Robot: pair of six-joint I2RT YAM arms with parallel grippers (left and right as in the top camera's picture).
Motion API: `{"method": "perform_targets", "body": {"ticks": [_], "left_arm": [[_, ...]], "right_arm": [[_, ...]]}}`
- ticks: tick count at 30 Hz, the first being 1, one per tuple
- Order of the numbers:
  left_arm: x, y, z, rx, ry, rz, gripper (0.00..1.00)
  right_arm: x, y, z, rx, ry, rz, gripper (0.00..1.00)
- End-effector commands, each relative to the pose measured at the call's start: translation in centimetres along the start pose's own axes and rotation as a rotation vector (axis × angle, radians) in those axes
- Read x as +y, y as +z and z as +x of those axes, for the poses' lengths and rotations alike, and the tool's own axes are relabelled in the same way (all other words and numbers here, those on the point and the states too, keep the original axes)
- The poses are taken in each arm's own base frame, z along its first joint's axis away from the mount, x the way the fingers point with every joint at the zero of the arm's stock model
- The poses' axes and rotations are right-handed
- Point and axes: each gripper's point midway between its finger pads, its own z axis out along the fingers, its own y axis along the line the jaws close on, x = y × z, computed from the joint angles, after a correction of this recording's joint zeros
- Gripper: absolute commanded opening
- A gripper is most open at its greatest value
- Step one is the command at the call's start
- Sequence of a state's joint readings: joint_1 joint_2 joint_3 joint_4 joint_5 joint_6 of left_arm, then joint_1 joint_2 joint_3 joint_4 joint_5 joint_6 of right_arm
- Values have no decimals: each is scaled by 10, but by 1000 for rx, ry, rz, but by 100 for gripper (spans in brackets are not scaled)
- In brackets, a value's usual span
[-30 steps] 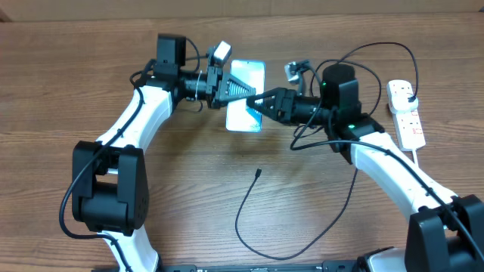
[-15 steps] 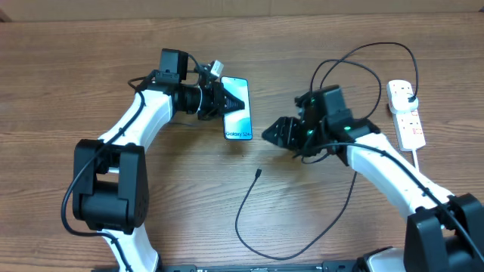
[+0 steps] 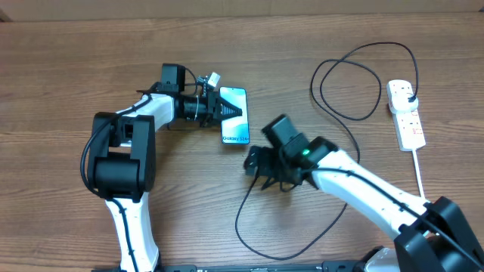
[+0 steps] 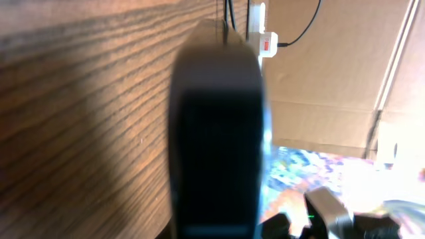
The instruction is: Plug charger to phone and switch on socket
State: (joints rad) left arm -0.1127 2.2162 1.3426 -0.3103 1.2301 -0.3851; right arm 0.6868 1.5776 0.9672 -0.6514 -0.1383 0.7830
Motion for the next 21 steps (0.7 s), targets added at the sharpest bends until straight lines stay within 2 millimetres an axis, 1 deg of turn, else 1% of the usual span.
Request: {"method": "perform_targets", "body": {"ticks": [1, 2, 4, 5, 6, 7, 12, 15, 17, 21], "left_arm": [[2, -5, 0, 7, -88, 28, 4], [11, -6, 0, -1, -135, -2, 4], [17, -6, 1, -1, -171, -6, 4], [18, -7, 1, -1, -176, -4, 4], [19, -7, 1, -2, -176, -5, 4], [19, -7, 0, -3, -172, -5, 4], [11, -7, -2, -1, -126, 34, 4], [-5, -8, -4, 17, -64, 119, 4], [-11, -9, -4, 25, -39, 150, 4], [-11, -9, -4, 27, -57, 151, 4]], "right_arm": [[5, 2, -3, -59, 23, 21, 100], [10, 3, 0, -60, 12, 11, 100], [14, 3, 3, -58, -1, 6, 99], [14, 3, 4, -55, -5, 7, 89], [14, 4, 6, -52, -1, 10, 82], [13, 5, 7, -52, 14, 18, 81], [8, 13, 11, -43, 73, 51, 80], [6, 20, 11, -36, 77, 59, 81], [6, 22, 12, -28, 77, 64, 81], [3, 22, 14, -21, 68, 76, 82]]}}
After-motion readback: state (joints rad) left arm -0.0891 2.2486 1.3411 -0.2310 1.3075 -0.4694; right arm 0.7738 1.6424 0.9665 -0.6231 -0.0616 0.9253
